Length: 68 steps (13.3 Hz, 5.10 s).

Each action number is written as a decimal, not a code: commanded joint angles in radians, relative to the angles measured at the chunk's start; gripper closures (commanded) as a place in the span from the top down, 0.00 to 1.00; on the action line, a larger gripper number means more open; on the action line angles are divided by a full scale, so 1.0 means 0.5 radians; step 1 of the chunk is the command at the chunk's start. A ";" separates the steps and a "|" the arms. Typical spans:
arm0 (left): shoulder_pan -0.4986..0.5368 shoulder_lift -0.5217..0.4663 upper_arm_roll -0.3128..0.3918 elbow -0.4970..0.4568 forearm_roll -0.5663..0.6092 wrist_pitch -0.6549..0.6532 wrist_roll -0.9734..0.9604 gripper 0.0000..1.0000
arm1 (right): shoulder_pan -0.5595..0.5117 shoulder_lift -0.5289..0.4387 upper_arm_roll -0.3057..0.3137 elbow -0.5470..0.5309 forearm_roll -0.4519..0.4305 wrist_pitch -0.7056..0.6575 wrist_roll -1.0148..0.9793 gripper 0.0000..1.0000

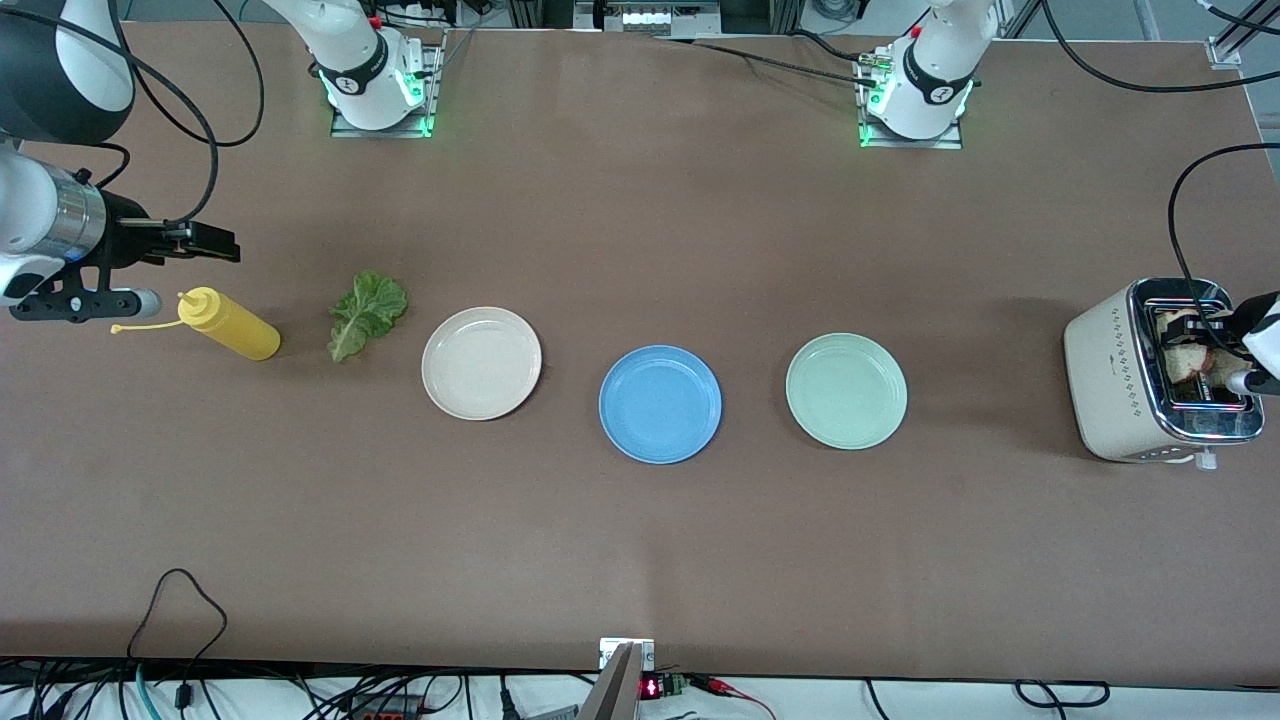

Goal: Make sandwich in blue plate with both arms
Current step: 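Lift the bread with the left gripper while the right gripper reaches the lettuce, then lay the bread on the blue plate while the right gripper grasps lettuce, then place the lettuce on the bread while the left gripper returns to toaster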

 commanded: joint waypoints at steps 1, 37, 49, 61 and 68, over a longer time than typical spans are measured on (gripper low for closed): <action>0.008 -0.031 -0.020 0.004 0.006 -0.063 0.045 0.01 | 0.005 -0.017 0.004 0.011 0.012 -0.034 0.018 1.00; -1.145 0.837 -0.848 0.394 -1.463 0.967 -1.179 0.09 | 0.109 0.550 -0.014 -1.127 -0.007 2.028 0.343 0.67; -1.102 0.874 -0.814 0.394 -1.482 0.970 -1.155 1.00 | 0.073 0.535 -0.017 -1.082 -0.004 2.003 0.159 0.01; -0.934 0.344 -0.231 0.397 -0.541 0.204 -1.176 1.00 | 0.345 0.526 0.010 -0.214 0.284 0.880 0.909 0.01; -0.740 0.089 -0.228 0.624 -0.108 -0.100 -1.112 1.00 | 0.854 0.838 0.010 0.209 0.674 0.926 2.264 0.02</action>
